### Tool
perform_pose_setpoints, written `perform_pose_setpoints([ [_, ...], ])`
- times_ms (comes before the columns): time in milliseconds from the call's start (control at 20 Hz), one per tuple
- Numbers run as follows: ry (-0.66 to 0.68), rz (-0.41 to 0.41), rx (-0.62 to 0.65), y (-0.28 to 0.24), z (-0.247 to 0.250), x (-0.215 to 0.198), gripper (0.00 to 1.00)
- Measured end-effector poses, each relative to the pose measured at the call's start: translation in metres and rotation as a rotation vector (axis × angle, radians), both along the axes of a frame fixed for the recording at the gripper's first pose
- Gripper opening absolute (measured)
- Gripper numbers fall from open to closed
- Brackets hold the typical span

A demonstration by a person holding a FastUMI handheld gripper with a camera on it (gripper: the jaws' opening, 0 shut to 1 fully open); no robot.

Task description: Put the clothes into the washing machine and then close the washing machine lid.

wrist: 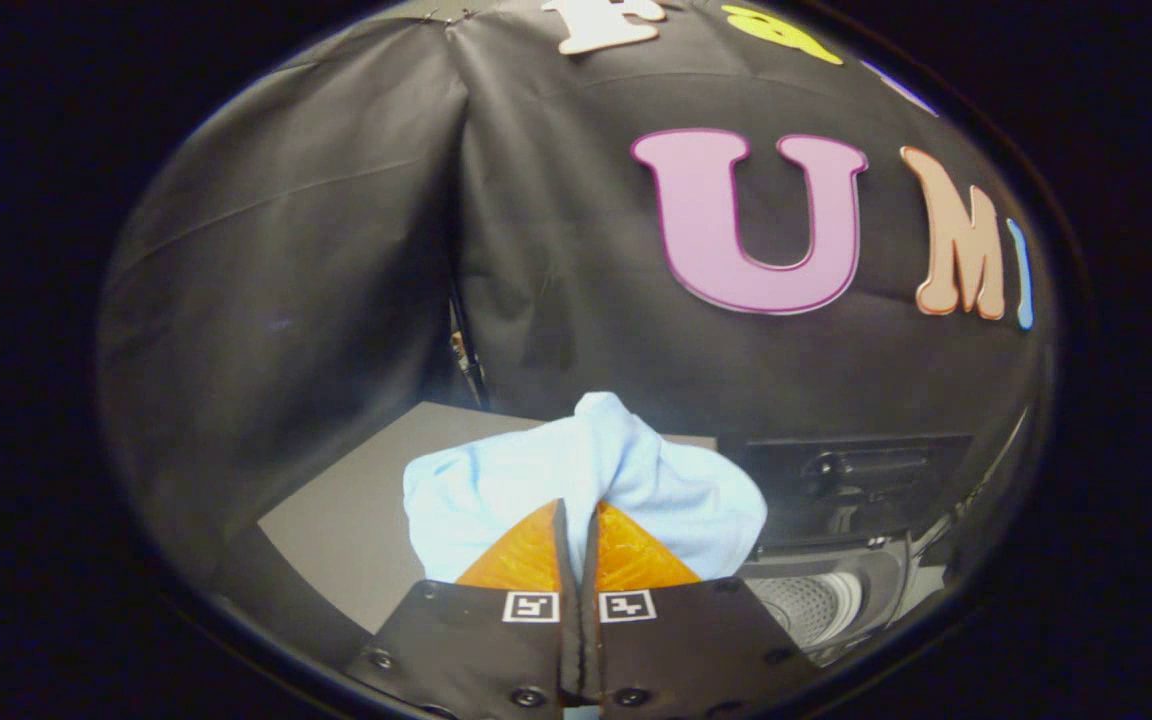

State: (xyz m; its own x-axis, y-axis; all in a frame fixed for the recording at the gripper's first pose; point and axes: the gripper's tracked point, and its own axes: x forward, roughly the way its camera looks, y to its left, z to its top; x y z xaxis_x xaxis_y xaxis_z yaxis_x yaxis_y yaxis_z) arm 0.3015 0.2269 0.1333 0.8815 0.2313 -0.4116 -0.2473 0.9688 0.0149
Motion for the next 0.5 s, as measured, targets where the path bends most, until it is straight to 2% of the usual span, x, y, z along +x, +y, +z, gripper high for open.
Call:
perform_pose_setpoints([
  [300,-0.082,-0.126,0.008,-0.093,0.031,-0.008,0.0],
  [500,-0.141,-0.217,-0.06,-0.161,0.038,-0.005,0.0],
])
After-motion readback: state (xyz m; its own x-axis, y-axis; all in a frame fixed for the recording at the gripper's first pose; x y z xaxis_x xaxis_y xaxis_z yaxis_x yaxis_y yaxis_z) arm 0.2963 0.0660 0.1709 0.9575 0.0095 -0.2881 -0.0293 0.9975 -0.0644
